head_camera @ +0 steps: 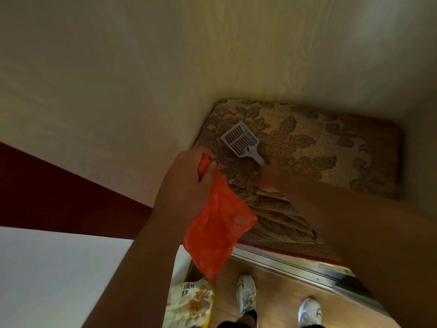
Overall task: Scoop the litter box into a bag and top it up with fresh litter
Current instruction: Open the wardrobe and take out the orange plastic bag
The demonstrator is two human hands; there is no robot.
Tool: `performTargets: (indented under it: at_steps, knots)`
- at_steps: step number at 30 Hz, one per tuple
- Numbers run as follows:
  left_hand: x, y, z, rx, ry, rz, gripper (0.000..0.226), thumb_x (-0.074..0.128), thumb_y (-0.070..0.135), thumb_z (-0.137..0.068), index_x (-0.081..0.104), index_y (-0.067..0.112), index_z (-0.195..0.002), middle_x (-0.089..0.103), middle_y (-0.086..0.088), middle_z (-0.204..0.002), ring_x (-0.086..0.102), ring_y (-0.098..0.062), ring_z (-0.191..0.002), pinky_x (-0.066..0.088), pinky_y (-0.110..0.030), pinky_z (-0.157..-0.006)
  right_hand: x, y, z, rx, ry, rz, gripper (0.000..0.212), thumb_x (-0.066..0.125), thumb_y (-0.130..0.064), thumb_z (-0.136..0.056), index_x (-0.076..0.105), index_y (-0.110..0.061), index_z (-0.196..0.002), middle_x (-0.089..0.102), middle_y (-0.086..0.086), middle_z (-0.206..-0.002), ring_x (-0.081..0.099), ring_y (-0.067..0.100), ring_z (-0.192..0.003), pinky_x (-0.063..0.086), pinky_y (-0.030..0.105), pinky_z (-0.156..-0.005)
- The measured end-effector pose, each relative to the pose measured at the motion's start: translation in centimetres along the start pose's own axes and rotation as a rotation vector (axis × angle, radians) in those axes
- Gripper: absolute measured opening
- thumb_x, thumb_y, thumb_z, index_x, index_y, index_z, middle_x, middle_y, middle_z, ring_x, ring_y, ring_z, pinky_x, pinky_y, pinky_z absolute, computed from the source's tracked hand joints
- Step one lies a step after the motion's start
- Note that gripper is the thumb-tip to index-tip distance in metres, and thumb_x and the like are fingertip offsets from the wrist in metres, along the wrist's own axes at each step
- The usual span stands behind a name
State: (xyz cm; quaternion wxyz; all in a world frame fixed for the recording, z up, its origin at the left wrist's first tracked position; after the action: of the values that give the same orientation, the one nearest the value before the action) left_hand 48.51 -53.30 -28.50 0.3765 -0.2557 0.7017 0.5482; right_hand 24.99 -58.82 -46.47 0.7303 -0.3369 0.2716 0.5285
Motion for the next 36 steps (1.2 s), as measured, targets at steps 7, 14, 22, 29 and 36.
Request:
performTargets:
  at_steps: [7,14,22,29,36]
  knots:
    - [-0.3,1.3,0.7,0.025,-0.036,0.021,0.01,0.058,0.032,-0.101,0.061,0.031,-0.111,0.059,0.011,-0.107,0.05,0.006,-0.095,0.032,0.001,-0.08,0.0,0.9,6.3,-0.015,0.157,-0.178,0.028,0.057,-0.015,-0.099,0.067,-0.008,-0.124,0.067,0.008,-0.112,0.065,0.026,-0.102,0.052,0.034,-0.082]
    - [-2.0,3.5,-0.1,0.121,-0.047,0.033,0.011,0.059,0.031,-0.101,0.061,0.031,-0.111,0.06,0.009,-0.108,0.052,-0.002,-0.096,0.036,-0.009,-0.078,-1.5,2.5,13.5,-0.049,0.169,-0.391,0.042,0.069,-0.013,-0.092,0.053,-0.01,-0.131,0.061,0.005,-0.106,0.058,0.019,-0.091,0.048,0.027,-0.071]
    - [-3.8,8.4,-1.4,0.254,-0.004,0.087,0.011,0.061,0.029,-0.1,0.063,0.03,-0.11,0.061,0.01,-0.109,0.054,-0.004,-0.101,0.038,-0.019,-0.085,-5.8,4.5,23.0,0.016,0.505,-0.624,0.035,0.041,-0.048,-0.104,0.061,-0.021,-0.116,0.065,-0.005,-0.087,0.062,0.011,-0.075,0.05,0.031,-0.064]
    - [-3.6,14.8,-1.1,0.462,-0.003,0.076,0.013,0.058,0.038,-0.096,0.062,0.033,-0.107,0.064,0.011,-0.107,0.061,-0.015,-0.104,0.05,-0.038,-0.095,-9.0,5.5,33.7,0.075,0.783,-0.577,0.016,0.045,-0.039,-0.105,0.051,-0.027,-0.097,0.054,-0.01,-0.079,0.052,0.014,-0.072,0.033,0.031,-0.062]
    - [-3.7,22.5,1.8,0.571,-0.054,0.142,0.009,0.058,0.036,-0.1,0.058,0.037,-0.109,0.057,0.012,-0.107,0.052,-0.003,-0.095,0.038,-0.023,-0.081,-10.1,8.8,43.8,0.182,0.937,-0.535,0.029,0.049,-0.048,-0.1,0.061,-0.025,-0.088,0.065,-0.006,-0.078,0.064,0.018,-0.078,0.044,0.032,-0.066]
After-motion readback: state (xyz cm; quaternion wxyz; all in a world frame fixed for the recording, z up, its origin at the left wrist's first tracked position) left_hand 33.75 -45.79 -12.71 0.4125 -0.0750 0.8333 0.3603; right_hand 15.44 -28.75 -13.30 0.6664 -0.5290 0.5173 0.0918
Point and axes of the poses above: each hand's wrist, its own z-axis away from the middle knuckle, its own x-axis out of the palm, y = z × x, the point moved 1 cm from there along -z, towards the middle knuckle
